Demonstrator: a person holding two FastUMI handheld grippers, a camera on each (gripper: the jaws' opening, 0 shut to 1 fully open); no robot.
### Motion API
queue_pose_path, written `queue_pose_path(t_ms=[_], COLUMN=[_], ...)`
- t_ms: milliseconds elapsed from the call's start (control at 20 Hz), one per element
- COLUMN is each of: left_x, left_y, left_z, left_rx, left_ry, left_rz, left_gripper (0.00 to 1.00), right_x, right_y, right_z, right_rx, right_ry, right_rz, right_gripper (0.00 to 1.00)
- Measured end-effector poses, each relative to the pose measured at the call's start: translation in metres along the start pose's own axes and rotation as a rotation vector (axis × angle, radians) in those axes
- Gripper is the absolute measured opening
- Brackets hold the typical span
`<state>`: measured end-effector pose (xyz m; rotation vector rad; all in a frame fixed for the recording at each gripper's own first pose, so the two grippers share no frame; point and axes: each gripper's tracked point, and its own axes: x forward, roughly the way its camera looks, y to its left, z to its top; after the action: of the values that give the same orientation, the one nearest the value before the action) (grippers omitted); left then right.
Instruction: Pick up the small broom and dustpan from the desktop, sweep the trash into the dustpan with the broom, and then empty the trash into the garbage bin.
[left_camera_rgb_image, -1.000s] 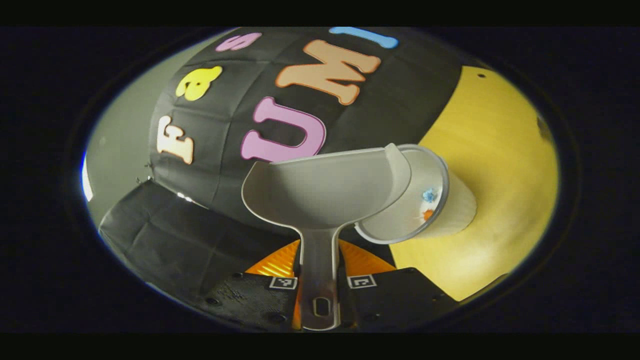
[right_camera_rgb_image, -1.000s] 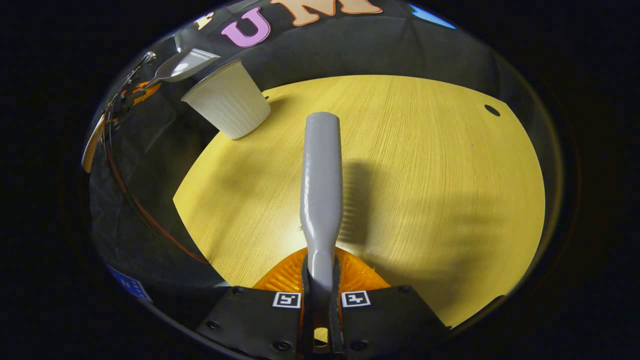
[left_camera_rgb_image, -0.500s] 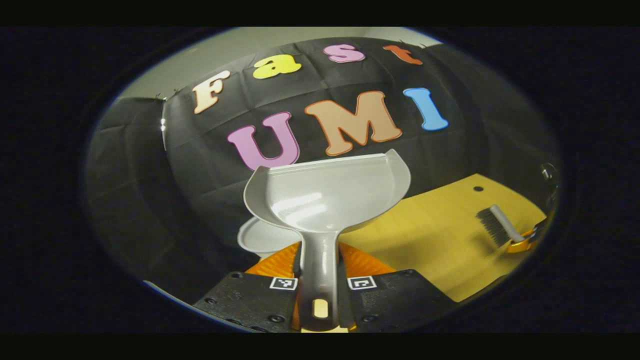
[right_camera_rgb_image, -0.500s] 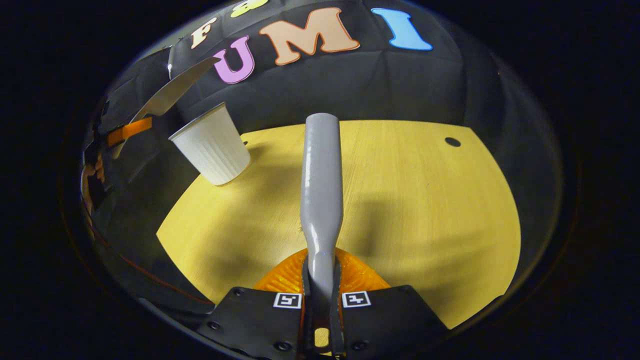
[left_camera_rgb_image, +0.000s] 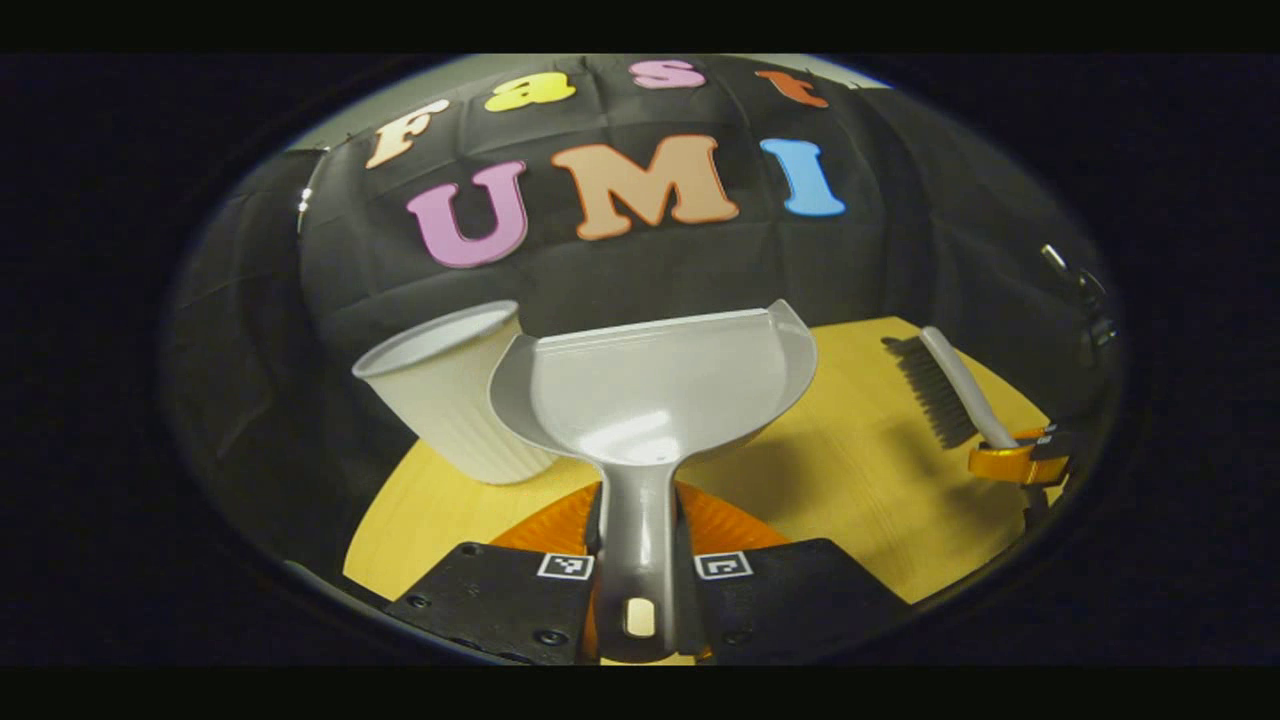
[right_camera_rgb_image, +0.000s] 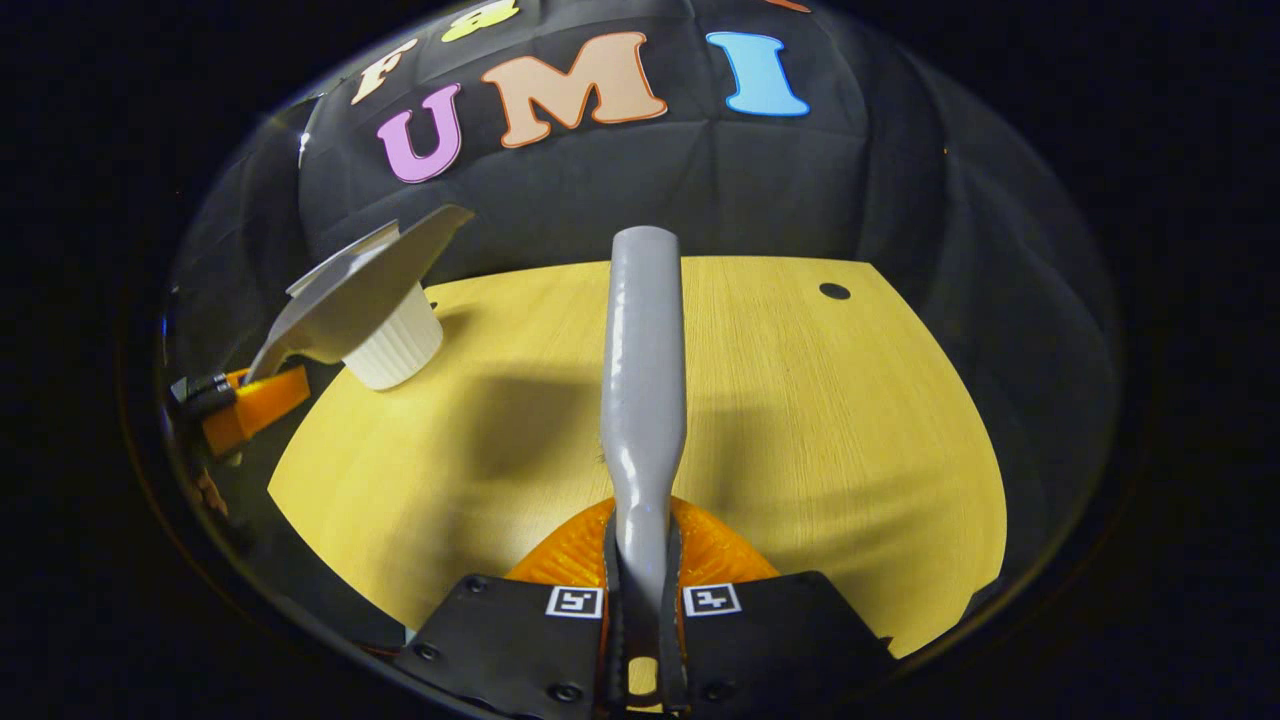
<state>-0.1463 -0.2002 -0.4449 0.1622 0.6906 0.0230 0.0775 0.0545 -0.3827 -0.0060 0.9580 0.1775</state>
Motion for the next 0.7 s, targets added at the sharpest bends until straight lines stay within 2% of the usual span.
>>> queue_pose_path(t_ms=[100,250,450,700], left_x=[0.007,0.019,0.027,0.031], left_y=[-0.008,-0.01,-0.01,-0.007], left_z=[-0.028,-0.066,-0.103,-0.134], left_rx=[0.004,0.048,0.06,0.051], left_ry=[0.068,0.157,0.273,0.352], left_rz=[-0.006,-0.015,-0.024,-0.01], left_gripper=[0.24,0.21,0.23,0.23], right_x=[0.007,0.017,0.028,0.041], right_y=[0.001,0.001,0.003,0.003], right_z=[-0.003,-0.008,-0.01,-0.011], right_rx=[0.001,-0.014,-0.042,-0.032], right_ry=[0.033,0.095,0.227,0.387], right_rz=[0.003,-0.013,-0.058,-0.136], right_gripper=[0.16,0.17,0.17,0.17])
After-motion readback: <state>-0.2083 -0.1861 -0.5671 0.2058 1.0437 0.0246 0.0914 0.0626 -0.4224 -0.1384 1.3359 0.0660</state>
